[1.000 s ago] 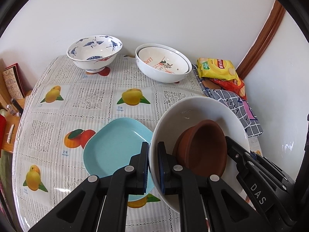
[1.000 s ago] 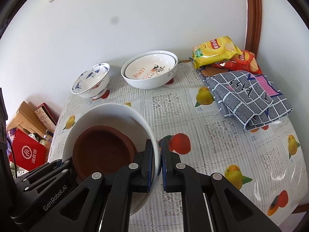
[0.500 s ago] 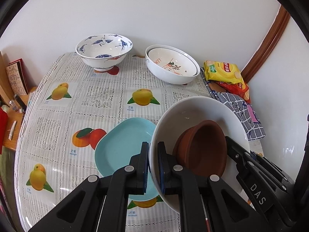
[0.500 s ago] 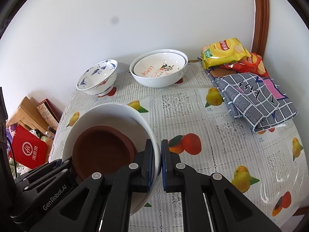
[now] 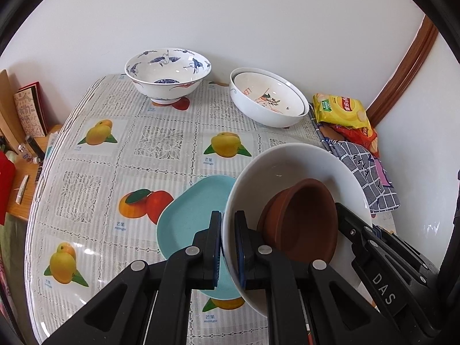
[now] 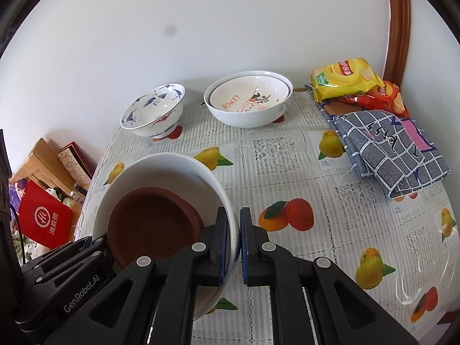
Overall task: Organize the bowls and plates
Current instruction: 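Carry the white bowl with both grippers over the light-blue plate stack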
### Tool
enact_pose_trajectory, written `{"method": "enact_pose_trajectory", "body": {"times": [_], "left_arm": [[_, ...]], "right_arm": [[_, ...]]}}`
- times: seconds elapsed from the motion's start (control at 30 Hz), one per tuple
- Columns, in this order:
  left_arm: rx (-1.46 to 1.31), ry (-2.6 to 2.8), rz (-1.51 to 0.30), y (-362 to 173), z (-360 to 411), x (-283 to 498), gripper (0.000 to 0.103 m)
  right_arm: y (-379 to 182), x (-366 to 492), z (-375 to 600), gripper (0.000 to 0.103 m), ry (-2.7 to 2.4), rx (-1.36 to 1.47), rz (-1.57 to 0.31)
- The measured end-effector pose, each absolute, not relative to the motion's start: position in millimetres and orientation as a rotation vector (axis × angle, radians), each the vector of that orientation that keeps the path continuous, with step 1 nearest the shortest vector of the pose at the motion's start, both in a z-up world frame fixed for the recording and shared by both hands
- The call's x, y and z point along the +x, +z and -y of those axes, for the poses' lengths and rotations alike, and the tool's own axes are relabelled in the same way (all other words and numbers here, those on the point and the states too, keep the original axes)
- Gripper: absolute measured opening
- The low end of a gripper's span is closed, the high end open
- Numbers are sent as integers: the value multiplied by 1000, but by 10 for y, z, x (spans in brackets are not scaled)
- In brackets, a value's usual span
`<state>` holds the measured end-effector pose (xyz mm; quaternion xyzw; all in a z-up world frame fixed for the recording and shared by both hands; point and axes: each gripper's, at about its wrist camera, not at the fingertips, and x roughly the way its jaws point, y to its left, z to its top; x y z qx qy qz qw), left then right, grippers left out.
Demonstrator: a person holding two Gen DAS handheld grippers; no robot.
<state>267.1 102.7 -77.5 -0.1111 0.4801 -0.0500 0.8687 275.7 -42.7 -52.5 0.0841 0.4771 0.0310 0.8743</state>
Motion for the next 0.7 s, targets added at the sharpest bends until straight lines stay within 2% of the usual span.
{"method": "enact_pose_trajectory", "body": {"times": [0.7], "left_arm": [[-248,-79,-1047,-1011,-1191,2744,9]], "right_arm": [[-765,2857,252,8,85,169,-1043]]}}
